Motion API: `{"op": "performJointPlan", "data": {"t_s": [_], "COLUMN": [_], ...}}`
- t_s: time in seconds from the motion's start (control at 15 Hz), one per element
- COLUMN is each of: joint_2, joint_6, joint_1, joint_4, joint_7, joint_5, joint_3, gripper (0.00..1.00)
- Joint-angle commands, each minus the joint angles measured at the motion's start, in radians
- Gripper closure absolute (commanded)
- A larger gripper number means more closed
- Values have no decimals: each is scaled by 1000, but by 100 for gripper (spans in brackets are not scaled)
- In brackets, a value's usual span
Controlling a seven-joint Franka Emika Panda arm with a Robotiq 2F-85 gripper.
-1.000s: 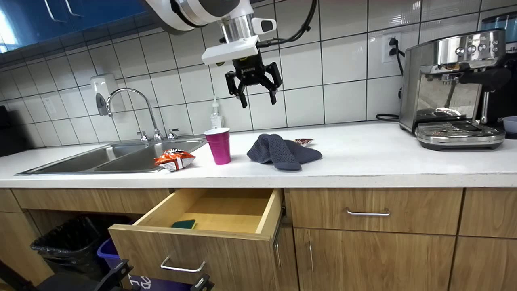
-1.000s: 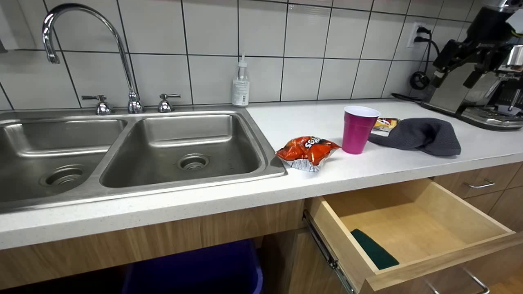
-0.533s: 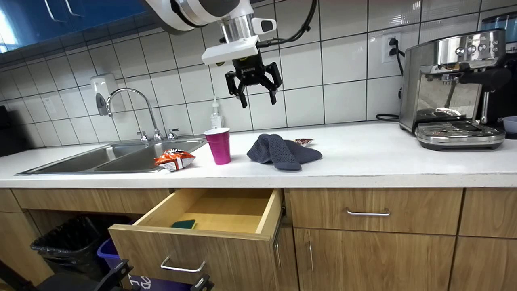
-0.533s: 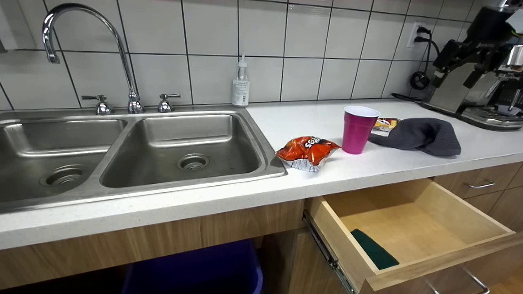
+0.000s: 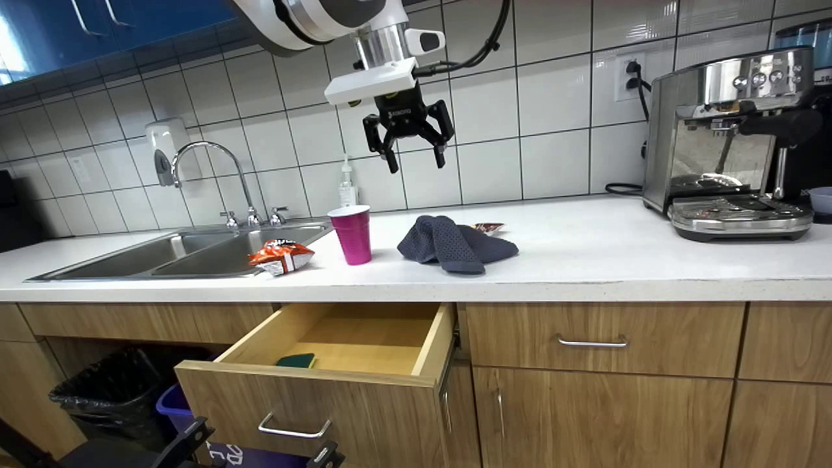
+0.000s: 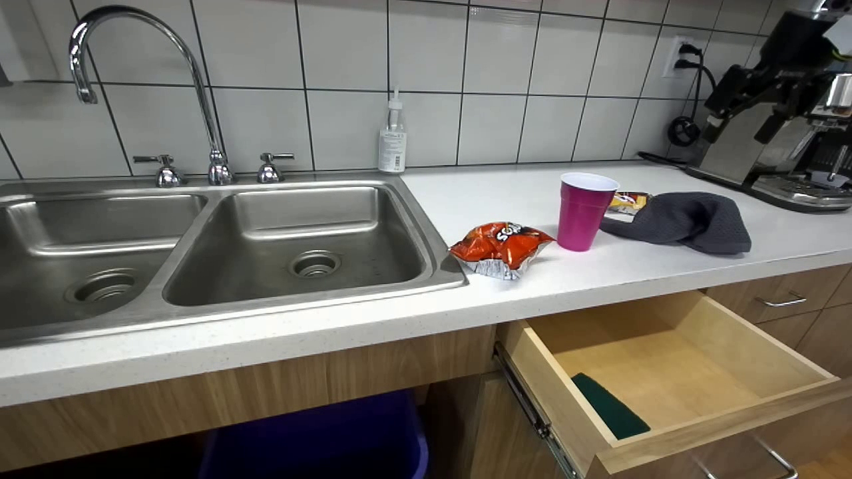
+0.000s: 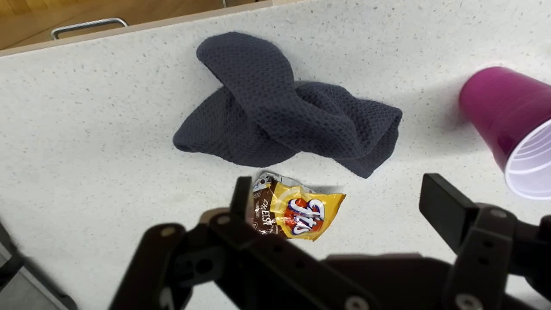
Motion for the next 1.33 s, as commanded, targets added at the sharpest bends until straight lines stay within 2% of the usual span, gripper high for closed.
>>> {"op": "performJointPlan", "data": {"t_s": [0.0, 0.47, 0.87, 1.27], "joint_2": [16, 100, 222, 344], "joint_6": [7, 19, 0, -39], "joint_1": [-14, -19, -25, -17], "joint_4": [26, 119, 258, 401], "joint_7": [44, 145, 211, 333], "joint_5": [-12, 16, 24, 29], "joint_3": [14, 12, 14, 11], "gripper": [0, 0, 0, 0]}}
